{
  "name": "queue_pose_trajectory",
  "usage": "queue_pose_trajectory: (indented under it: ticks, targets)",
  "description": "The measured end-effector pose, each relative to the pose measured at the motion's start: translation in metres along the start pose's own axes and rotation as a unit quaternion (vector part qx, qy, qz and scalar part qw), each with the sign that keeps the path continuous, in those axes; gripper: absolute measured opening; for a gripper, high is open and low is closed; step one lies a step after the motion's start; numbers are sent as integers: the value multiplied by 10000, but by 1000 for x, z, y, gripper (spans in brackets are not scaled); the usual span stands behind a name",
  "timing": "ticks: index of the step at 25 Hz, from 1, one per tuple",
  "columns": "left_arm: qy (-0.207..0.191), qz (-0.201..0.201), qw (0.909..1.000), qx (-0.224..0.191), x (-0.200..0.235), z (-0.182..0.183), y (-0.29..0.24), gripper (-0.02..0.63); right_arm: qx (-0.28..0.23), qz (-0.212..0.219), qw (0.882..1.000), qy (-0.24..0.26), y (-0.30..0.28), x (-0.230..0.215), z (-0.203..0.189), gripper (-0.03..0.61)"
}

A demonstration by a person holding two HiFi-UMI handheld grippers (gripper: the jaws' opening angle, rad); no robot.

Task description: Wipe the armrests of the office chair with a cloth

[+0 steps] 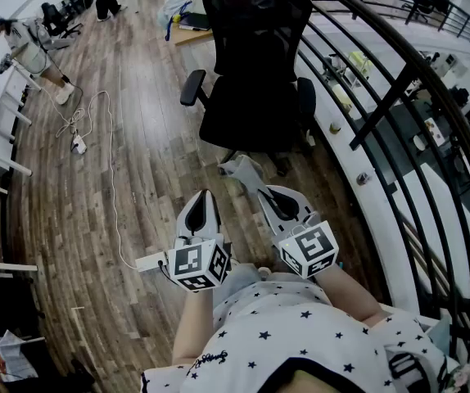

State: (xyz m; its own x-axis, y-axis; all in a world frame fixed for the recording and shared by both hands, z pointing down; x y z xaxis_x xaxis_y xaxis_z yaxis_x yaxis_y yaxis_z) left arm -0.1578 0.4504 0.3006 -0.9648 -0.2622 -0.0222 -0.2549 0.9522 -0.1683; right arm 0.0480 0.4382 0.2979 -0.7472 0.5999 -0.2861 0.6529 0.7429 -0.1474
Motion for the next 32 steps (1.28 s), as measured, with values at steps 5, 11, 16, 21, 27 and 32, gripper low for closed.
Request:
queue_pose_trajectory:
  ticks: [5,11,16,21,27,32]
  targets:
    - [86,21,10000,10,-12,-1,4,6,83,93,9999,31,11,-2,0,26]
    - [171,55,9998,67,-12,-7,5,6,148,276,9995,-25,10,-6,-5,28]
    - [227,105,9996,96,-7,-7,-2,6,170,331,9993,-18,1,-8,-2,28]
    - [199,40,9998,51,1,-5,-19,6,173,348,9992,-43,-17,-13,-1,28]
    - [200,-8,9998,15,22,-3,-56,6,199,304,9993,-48,-52,-28,3,28]
    - [172,-82,9998,39,54,1,-96,6,113,217,9997,-31,-101,-44,20,28]
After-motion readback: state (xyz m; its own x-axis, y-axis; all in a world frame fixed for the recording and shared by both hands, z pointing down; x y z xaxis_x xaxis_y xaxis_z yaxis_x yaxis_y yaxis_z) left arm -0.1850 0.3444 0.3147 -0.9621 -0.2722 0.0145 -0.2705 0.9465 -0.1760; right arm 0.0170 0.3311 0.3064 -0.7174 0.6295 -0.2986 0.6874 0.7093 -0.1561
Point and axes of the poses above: the fingertips, and each gripper's own axes: y backward along the fingers, x to its left, z out of its top, the point moved 10 cm from there along y, backward along the fingers, and after that the axes turned 13 degrees about -y, right-handed, at the moved point
